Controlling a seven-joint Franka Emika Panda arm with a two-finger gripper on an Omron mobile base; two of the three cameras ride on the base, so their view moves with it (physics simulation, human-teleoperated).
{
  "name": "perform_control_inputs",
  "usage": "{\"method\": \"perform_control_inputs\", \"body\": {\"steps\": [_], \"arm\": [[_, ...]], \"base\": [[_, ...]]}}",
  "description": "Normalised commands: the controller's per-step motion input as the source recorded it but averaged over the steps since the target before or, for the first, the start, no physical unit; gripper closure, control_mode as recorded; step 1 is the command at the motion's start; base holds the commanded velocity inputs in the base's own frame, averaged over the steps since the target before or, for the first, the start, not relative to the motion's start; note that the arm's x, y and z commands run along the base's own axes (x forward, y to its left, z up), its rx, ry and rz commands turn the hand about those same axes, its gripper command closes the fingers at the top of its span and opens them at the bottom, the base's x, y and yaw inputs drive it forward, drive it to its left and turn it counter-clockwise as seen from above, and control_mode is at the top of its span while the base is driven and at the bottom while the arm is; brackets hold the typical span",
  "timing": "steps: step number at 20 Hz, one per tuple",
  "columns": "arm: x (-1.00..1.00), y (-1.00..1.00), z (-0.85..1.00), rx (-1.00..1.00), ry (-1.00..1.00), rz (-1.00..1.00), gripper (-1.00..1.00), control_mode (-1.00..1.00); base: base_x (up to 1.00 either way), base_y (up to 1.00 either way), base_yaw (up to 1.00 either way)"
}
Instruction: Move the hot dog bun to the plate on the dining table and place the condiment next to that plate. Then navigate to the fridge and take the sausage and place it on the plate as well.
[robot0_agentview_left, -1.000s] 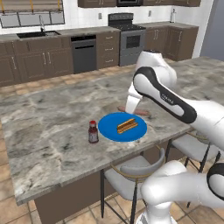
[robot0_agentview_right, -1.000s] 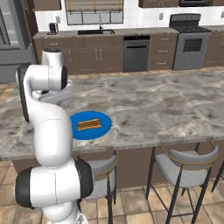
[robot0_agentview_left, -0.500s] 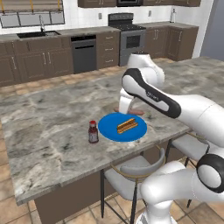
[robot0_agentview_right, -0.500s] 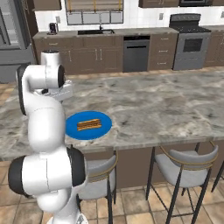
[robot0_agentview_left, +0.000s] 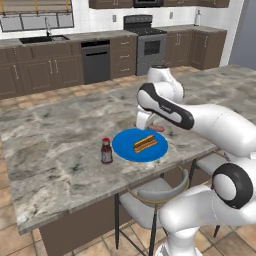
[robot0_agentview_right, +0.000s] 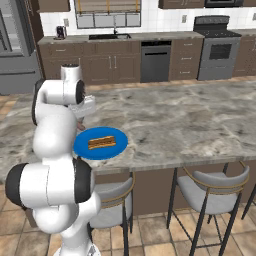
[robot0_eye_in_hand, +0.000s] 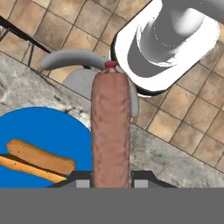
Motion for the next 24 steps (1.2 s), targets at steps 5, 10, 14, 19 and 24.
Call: {"method": "perform_control_inputs", "body": {"steps": [5, 10, 14, 19, 24], "arm": [[0.27, -0.37, -0.32, 0.00, -0.09, 0.38, 1.00, -1.00], [0.31, -0.26, -0.20, 0.00, -0.05, 0.32, 1.00, -1.00], [0.02, -0.23, -0.15, 0.00, -0.02, 0.22, 1.00, -1.00], [0.00, 0.00, -0.16, 0.00, 0.00, -0.18, 1.00, -1.00], [0.00, -0.03, 0.00, 0.00, 0.00, -0.38, 1.00, -1.00]], "base": [[0.00, 0.00, 0.00], [0.00, 0.00, 0.00], [0.00, 0.00, 0.00], [0.00, 0.00, 0.00], [0.00, 0.00, 0.00]]}}
